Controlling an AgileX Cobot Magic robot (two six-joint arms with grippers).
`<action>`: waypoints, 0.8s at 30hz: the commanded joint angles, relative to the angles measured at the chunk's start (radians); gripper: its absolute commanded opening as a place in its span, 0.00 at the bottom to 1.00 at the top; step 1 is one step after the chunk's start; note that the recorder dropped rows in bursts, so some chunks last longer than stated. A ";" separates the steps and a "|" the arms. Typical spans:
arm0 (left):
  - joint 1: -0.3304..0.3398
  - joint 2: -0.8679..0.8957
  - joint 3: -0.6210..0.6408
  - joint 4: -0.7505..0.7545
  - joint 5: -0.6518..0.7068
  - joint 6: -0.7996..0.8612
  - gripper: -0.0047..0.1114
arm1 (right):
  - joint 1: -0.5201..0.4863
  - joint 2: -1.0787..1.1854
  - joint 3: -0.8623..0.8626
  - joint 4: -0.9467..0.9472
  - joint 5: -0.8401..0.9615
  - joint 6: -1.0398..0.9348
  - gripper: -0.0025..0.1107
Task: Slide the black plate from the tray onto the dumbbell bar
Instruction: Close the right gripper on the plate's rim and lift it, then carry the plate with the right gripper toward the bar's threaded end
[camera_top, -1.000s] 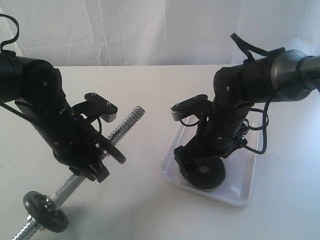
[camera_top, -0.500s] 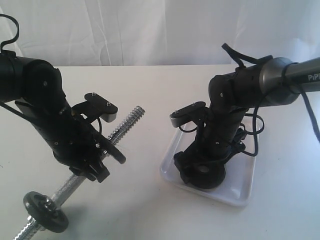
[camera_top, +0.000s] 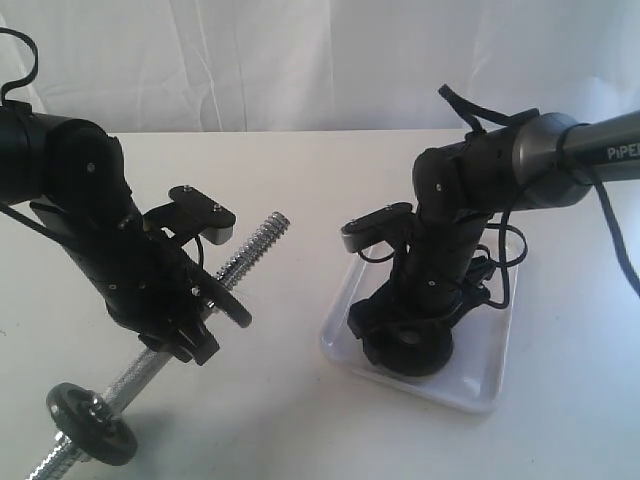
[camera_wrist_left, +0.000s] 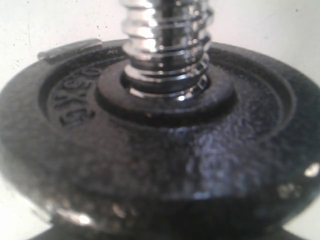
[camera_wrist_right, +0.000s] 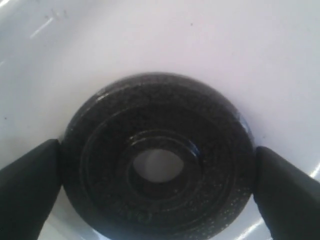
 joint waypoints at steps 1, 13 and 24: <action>-0.001 -0.052 -0.022 -0.051 -0.013 -0.012 0.04 | 0.002 0.035 0.014 0.027 0.080 0.029 0.29; -0.001 -0.052 -0.022 -0.051 -0.009 -0.008 0.04 | 0.002 -0.079 -0.117 0.002 0.220 0.040 0.02; -0.001 -0.059 -0.022 -0.059 -0.012 -0.009 0.04 | 0.002 -0.154 -0.117 0.000 0.195 0.029 0.02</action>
